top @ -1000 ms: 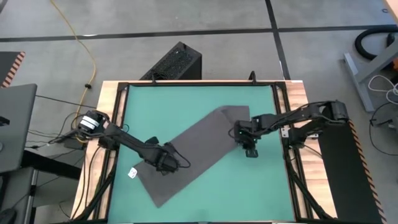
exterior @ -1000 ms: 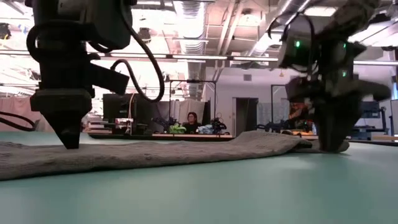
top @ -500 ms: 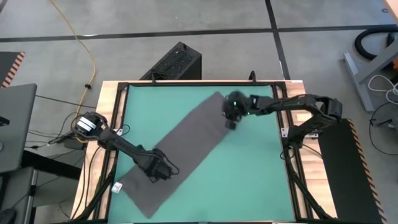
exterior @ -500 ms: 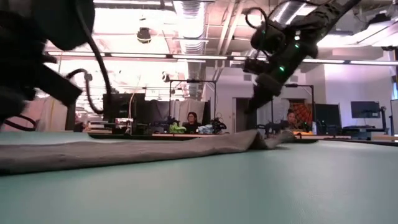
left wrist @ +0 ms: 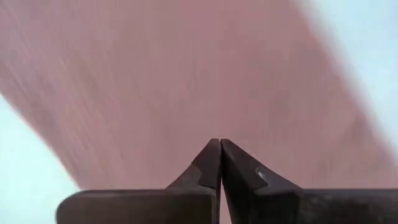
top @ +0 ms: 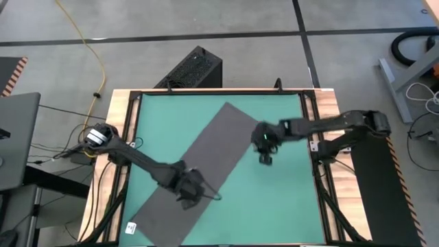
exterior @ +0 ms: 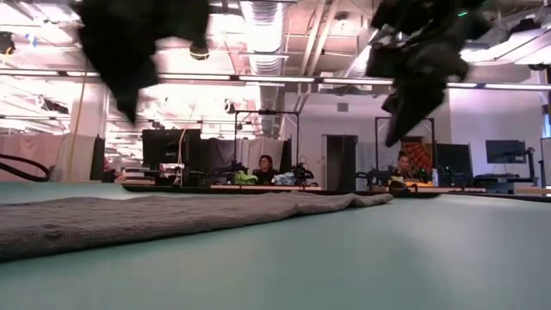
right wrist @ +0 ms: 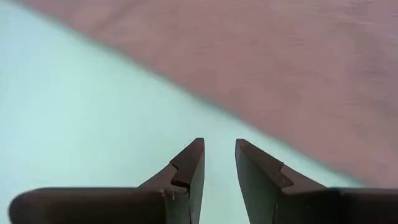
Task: Roll towel
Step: Roll the gray towel
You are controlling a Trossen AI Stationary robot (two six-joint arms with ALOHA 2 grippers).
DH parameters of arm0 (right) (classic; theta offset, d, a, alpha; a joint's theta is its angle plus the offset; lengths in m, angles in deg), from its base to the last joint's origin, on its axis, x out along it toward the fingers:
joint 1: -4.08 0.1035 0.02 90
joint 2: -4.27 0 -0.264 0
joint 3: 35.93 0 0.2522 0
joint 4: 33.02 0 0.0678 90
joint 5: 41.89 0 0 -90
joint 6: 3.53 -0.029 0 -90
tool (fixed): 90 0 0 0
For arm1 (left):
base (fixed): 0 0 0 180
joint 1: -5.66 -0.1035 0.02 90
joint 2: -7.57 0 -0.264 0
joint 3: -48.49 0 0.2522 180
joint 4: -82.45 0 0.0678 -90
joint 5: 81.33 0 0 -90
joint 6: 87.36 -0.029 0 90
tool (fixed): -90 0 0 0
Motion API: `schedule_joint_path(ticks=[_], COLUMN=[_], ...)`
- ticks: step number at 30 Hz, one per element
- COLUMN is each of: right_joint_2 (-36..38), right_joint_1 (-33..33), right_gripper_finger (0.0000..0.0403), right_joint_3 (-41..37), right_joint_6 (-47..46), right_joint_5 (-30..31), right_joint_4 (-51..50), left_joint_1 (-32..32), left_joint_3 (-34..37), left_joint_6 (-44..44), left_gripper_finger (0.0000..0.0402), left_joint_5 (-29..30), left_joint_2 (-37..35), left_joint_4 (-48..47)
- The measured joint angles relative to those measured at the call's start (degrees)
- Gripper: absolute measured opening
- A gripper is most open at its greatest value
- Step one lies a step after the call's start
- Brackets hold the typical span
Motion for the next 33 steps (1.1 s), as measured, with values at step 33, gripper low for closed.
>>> schedule_joint_path(ticks=[33], right_joint_2=[0.8], right_joint_1=[27.6], right_gripper_finger=[0.0118], right_joint_3=[-8.0], right_joint_6=[-9.6], right_joint_5=[21.3], right_joint_4=[18.8], left_joint_1=[-44.6], left_joint_3=[-1.0], left_joint_6=[-21.5], left_gripper_finger=[0.0000], left_joint_5=[21.0], left_joint_2=[14.4], left_joint_4=[-7.1])
